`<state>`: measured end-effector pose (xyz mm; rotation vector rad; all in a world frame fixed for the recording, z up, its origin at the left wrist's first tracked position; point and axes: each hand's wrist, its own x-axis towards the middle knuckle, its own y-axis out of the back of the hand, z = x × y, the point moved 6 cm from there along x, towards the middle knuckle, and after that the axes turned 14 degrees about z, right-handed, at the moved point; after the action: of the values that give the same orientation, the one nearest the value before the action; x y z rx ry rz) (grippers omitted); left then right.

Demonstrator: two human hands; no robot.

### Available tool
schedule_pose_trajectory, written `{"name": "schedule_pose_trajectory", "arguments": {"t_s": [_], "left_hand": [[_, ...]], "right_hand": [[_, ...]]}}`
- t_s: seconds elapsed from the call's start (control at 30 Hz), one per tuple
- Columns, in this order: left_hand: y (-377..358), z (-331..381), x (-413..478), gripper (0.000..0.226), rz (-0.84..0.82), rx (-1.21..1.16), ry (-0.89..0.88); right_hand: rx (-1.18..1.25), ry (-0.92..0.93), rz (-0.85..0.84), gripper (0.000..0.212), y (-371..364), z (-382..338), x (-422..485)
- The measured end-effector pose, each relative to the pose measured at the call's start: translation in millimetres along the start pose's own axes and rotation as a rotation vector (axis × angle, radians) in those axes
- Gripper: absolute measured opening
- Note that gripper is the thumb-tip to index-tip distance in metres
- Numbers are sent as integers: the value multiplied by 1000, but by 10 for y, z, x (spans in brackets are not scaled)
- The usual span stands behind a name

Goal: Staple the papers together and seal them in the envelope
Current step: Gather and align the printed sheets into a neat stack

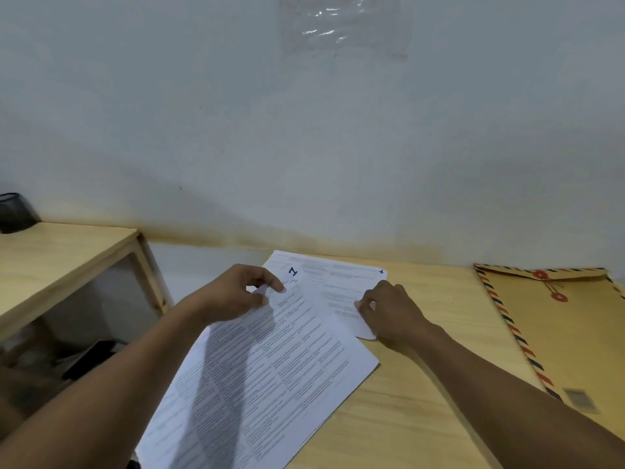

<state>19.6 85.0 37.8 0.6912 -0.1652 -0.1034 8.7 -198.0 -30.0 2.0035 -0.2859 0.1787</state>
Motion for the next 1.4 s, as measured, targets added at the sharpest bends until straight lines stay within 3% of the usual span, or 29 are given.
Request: {"name": "schedule_pose_trajectory", "arguments": {"t_s": [0.17, 0.27, 0.6, 0.67, 0.73, 0.8, 0.93, 1.0, 1.2, 1.4], "left_hand": [[-170, 63, 9, 40, -45, 2, -25], [-329, 115, 47, 40, -86, -5, -39], [-412, 404, 94, 32, -112, -106, -39], [-435, 443, 101, 32, -118, -134, -32], [-459, 493, 108, 32, -120, -153, -32], [-466, 549, 118, 32, -111, -152, -38], [-465, 698, 147, 31, -31, -139, -93], [-472, 777, 170, 30, 41, -136, -132], [-569, 1016, 194, 28, 144, -130, -219], [-721, 1199, 149, 30, 163, -203, -253]], "right_hand": [[-167, -79, 48, 47, 95, 233, -60], [-244, -151, 83, 69, 130, 391, -123], [-147, -149, 31, 48, 168, 457, -172], [-89, -109, 84, 30, 199, 430, -186], [148, -92, 102, 21, 256, 408, -208], [404, -98, 67, 33, 359, 378, -204], [625, -78, -56, 53, 638, 225, -217], [640, -63, -108, 56, 789, 186, -230], [618, -24, -110, 34, 1206, 120, -339], [680, -184, -78, 32, 1315, 234, -424]]}}
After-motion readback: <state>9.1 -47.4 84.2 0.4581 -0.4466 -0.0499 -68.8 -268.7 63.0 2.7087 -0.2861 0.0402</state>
